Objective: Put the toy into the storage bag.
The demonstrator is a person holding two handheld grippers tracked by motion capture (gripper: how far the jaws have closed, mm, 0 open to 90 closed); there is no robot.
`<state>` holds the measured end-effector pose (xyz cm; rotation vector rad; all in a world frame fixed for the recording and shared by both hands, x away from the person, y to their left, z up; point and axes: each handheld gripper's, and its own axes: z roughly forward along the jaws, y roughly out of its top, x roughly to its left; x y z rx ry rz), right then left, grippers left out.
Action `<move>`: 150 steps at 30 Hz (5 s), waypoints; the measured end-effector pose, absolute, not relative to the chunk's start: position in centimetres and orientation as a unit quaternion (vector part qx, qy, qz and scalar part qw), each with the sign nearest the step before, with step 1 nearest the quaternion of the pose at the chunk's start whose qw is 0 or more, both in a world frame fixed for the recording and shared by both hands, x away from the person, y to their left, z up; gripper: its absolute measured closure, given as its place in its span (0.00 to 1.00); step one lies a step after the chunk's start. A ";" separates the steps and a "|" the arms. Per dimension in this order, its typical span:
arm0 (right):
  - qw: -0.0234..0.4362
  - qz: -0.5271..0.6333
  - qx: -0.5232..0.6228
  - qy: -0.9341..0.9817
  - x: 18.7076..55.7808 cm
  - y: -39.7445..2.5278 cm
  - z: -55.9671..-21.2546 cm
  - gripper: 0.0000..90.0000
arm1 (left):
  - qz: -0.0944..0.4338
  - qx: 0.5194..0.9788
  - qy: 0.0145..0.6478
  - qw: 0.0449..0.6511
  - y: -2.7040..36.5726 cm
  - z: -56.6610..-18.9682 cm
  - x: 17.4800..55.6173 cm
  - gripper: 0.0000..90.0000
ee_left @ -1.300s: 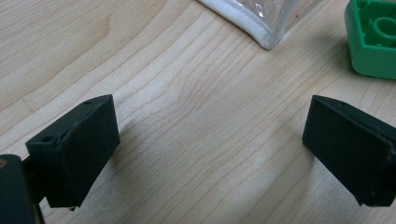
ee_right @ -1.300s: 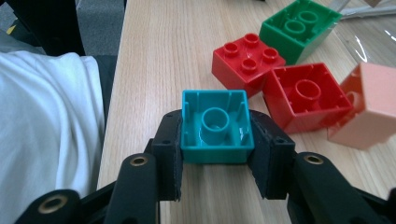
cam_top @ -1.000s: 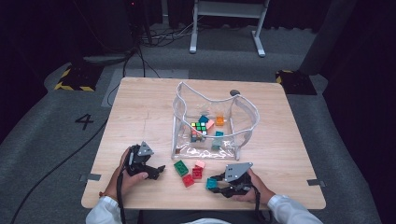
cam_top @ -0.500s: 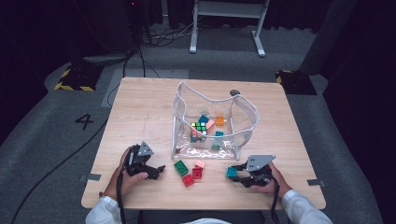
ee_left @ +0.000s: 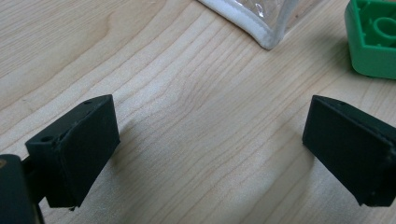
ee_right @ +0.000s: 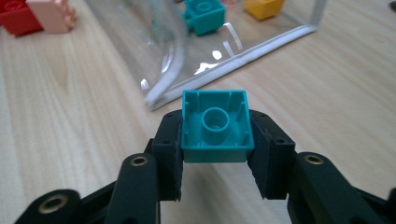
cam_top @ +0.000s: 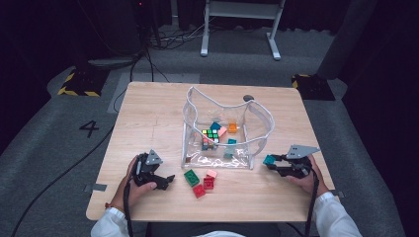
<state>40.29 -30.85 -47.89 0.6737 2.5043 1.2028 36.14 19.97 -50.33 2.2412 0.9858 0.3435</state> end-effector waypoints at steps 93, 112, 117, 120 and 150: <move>0.108 0.256 0.072 0.958 49.8 -15.2 -33.9 0.66 | 0.133 0.855 0.378 0.329 19.9 -50.4 36.1 0.04; 0.102 0.169 0.092 0.976 50.0 -18.3 -35.0 0.66 | 0.132 0.856 0.378 0.327 19.9 -50.3 36.1 0.04; 0.120 0.198 0.093 0.968 49.8 -18.6 -34.6 0.59 | 0.132 0.856 0.378 0.327 19.9 -50.3 36.1 0.04; 0.131 0.241 0.093 0.957 49.3 -19.2 -33.5 0.54 | 0.132 0.856 0.378 0.327 19.9 -50.3 36.1 0.04; 0.219 0.433 0.193 0.853 42.2 -30.0 -32.2 0.28 | 0.132 0.856 0.379 0.327 19.9 -50.3 36.1 0.04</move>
